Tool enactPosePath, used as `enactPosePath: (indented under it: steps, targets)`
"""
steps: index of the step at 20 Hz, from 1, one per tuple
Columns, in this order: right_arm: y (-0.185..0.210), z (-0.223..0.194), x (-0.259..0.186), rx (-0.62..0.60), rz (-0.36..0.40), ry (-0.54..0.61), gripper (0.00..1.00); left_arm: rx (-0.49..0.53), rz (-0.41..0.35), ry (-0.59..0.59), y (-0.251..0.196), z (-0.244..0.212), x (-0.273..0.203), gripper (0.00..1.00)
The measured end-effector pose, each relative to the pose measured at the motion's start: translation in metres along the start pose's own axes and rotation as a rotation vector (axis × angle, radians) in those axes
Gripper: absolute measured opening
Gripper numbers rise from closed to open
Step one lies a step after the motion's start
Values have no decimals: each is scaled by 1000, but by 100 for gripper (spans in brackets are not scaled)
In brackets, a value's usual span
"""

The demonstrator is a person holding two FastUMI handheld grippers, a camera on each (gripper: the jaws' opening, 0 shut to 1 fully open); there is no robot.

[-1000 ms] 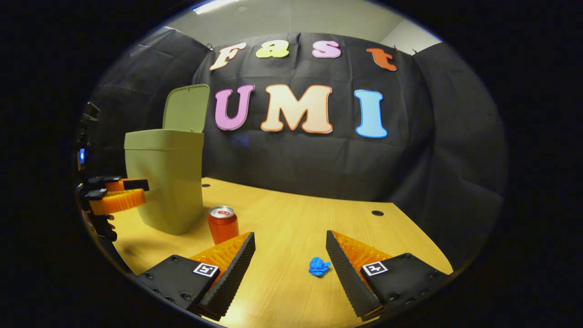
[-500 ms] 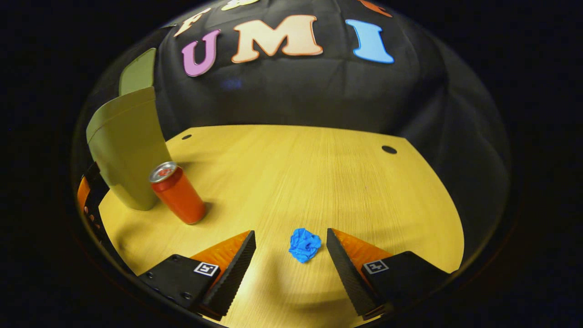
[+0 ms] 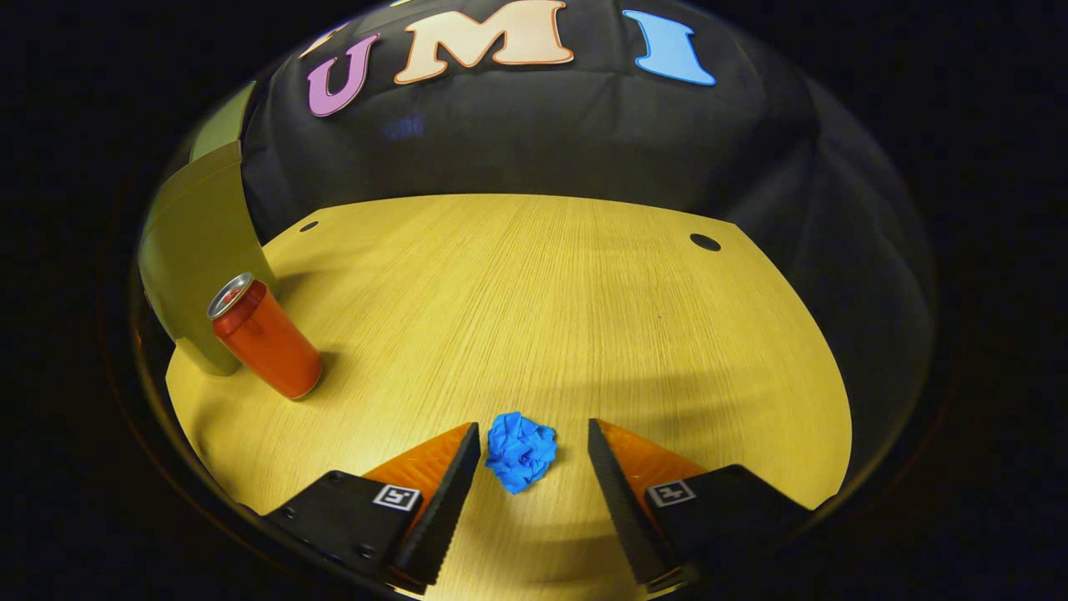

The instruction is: Press the lid of the desktop garbage bin to open it, pick up the crumpled paper on the desktop and throw it into the bin, then pick up the pop can on the desktop and drop it into the bin, and finally close the garbage bin lid.

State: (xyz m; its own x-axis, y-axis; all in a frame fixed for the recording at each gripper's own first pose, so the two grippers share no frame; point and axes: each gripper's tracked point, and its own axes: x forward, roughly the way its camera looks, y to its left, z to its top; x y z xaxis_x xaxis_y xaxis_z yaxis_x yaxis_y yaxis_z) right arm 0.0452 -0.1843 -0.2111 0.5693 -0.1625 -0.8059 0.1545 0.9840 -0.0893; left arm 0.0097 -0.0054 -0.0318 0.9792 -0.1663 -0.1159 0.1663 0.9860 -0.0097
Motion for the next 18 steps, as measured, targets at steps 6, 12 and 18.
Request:
enactPosePath:
  steps: [6,12,18]
  targets:
    - [8,-6,2,-9,8,27,44,-1,17,-2,5,0,0,94]
    - [0,-3,-3,40,-12,34,5,-5,13,2,2,-2,-1,94]
    - [24,32,-36,44,50,-52,4,-9,-1,9,-3,-4,0,94]
